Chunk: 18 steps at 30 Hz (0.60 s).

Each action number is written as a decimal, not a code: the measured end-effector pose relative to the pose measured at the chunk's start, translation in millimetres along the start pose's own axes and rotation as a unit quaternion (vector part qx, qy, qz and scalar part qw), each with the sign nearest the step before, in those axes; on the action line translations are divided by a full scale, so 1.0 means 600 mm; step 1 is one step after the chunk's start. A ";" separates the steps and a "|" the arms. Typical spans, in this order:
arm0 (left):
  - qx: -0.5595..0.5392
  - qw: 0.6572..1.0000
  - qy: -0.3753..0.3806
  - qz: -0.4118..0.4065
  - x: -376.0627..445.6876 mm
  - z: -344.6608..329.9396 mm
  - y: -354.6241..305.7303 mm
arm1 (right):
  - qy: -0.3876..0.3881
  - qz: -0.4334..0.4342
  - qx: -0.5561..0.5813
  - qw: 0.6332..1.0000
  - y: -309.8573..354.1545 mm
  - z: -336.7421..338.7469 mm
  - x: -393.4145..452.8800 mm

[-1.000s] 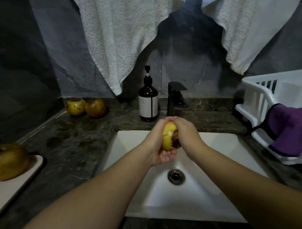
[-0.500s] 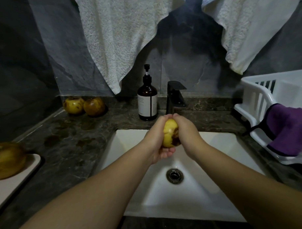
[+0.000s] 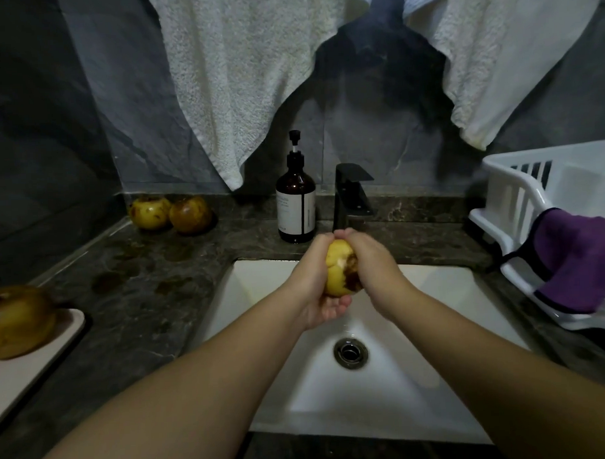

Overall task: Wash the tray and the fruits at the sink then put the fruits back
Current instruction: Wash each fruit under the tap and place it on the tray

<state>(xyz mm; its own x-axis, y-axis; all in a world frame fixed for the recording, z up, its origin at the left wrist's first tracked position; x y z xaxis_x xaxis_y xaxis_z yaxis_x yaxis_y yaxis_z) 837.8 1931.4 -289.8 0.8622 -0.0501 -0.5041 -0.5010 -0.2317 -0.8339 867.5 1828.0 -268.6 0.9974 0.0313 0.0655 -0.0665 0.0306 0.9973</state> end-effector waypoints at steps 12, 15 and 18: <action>-0.195 0.980 0.010 -0.034 0.009 0.016 0.000 | 0.087 0.032 -0.184 0.978 -0.034 -0.019 -0.003; -0.215 0.975 0.041 -0.025 0.004 0.016 -0.002 | 0.060 0.055 -0.159 0.984 -0.034 -0.007 0.007; -0.175 0.984 0.043 -0.002 0.004 0.014 -0.001 | 0.027 0.054 -0.043 0.997 -0.032 0.015 0.015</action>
<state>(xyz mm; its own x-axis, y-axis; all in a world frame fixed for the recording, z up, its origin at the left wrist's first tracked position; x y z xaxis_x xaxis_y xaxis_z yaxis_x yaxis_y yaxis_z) 839.6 1939.6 -292.5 0.8748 -0.1263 -0.4677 -0.4537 -0.5523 -0.6994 878.0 1818.8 -286.9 0.9812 0.0937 0.1690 -0.1789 0.1101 0.9777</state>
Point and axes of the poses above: each hand's wrist, its own x-axis towards the middle knuckle, its own z-axis out of the back of the hand, y = z × x, the point moved 3 cm from there along x, towards the middle knuckle, and after that the axes turned 2 degrees about -y, right-handed, at the moved point
